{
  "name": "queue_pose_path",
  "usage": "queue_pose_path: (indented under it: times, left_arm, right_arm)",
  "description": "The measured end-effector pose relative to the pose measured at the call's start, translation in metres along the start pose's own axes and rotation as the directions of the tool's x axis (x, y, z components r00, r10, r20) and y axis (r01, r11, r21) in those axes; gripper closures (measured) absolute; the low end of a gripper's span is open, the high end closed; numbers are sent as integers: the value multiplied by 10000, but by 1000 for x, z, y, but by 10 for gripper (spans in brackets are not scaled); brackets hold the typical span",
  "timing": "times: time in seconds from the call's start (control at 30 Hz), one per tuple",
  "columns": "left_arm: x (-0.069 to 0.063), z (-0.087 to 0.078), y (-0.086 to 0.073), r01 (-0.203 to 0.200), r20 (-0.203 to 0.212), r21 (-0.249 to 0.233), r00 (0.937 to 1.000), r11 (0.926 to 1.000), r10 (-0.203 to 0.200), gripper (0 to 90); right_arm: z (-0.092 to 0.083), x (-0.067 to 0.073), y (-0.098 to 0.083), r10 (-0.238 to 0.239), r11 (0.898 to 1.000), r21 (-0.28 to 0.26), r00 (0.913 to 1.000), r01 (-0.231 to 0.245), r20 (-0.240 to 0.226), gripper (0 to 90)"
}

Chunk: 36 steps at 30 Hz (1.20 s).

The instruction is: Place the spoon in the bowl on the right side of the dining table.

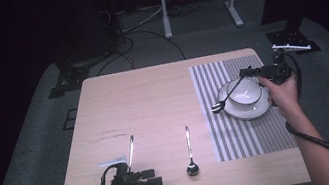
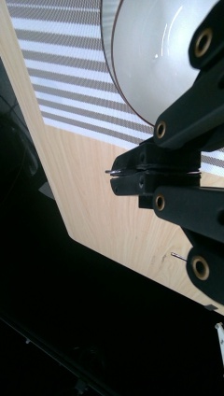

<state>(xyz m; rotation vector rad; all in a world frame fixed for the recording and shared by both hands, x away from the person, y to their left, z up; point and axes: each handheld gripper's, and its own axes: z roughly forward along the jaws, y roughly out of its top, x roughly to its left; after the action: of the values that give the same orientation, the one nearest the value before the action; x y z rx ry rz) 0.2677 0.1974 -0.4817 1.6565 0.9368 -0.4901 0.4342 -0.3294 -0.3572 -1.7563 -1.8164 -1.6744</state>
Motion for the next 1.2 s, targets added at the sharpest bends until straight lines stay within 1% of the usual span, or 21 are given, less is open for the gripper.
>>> queue_pose_path:
  times: [0.1, 0.3, 0.53, 0.67, 0.83, 1.2]
  left_arm:
    - [0, 0, 0, 12, 6, -10, 10000, 10000, -12, 58]
    - [0, 0, 0, 15, -15, 8, 10000, 10000, -15, 59]
    - [1, 0, -1, 33, -19, -1, 10000, 10000, -33, 58]
    - [1, 0, -1, 38, -30, 10, 10000, 10000, -38, 58]
    - [0, 0, -1, 13, -2, -7, 10000, 10000, -13, 58]
    - [1, 0, -1, 34, -4, 2, 10000, 10000, -34, 58]
  right_arm:
    - [-3, -4, 1, 152, 9998, -102, 9999, -151, 50, 888]
    - [-7, -11, 3, 306, 9992, -257, 9991, -299, 285, 888]
    - [-21, -19, 10, 595, 9953, -796, 9971, -557, 466, 889]
    - [-27, -21, 12, 632, 9934, -995, 9960, -567, 634, 889]
    - [-31, -23, 14, 640, 9923, -1109, 9945, -546, 833, 888]
    - [-39, -29, 16, 869, 9871, -1436, 9906, -713, 1057, 889]
